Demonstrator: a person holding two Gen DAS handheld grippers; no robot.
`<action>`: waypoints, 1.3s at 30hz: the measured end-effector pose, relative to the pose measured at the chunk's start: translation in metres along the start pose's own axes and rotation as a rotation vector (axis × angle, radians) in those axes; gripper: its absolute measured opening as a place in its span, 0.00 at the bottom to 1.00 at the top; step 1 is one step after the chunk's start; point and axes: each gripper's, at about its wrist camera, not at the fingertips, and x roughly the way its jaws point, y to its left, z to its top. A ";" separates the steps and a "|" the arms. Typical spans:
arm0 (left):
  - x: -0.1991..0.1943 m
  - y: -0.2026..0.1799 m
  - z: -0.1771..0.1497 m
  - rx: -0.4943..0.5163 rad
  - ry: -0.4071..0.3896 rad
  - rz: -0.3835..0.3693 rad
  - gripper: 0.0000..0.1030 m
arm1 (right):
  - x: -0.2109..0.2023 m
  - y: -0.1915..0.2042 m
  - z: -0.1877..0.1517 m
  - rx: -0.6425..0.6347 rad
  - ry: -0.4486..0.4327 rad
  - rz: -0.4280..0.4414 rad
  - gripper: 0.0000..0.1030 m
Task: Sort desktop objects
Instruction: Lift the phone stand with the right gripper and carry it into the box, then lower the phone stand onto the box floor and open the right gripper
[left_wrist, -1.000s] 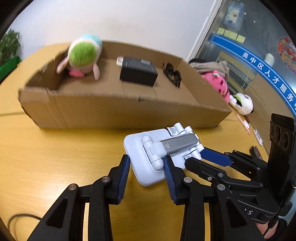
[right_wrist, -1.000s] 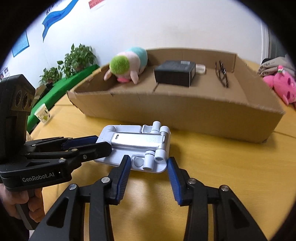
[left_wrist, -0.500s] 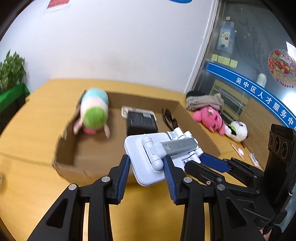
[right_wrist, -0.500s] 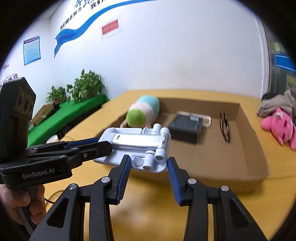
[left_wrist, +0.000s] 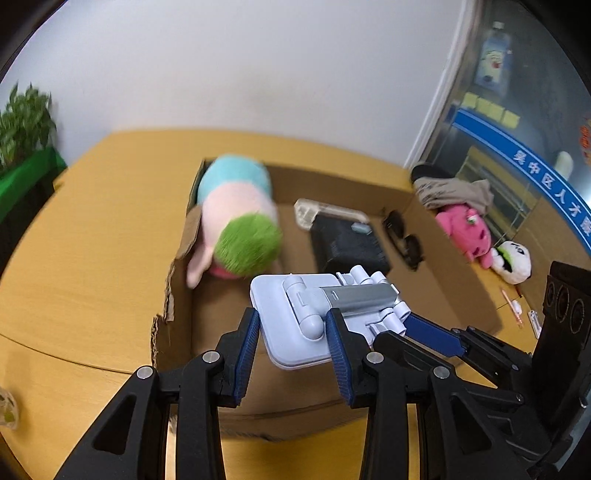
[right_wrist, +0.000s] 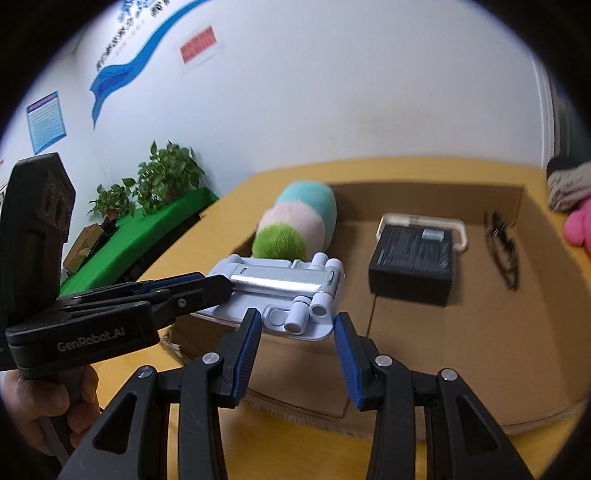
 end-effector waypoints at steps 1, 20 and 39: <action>0.007 0.004 0.000 -0.010 0.018 0.004 0.38 | 0.005 0.000 -0.001 0.012 0.013 0.005 0.38; 0.055 0.014 -0.008 -0.016 0.115 0.084 0.49 | 0.060 -0.013 -0.017 0.068 0.197 0.014 0.47; 0.025 -0.071 -0.081 0.155 -0.338 0.252 1.00 | -0.069 -0.104 -0.068 -0.072 -0.199 -0.305 0.85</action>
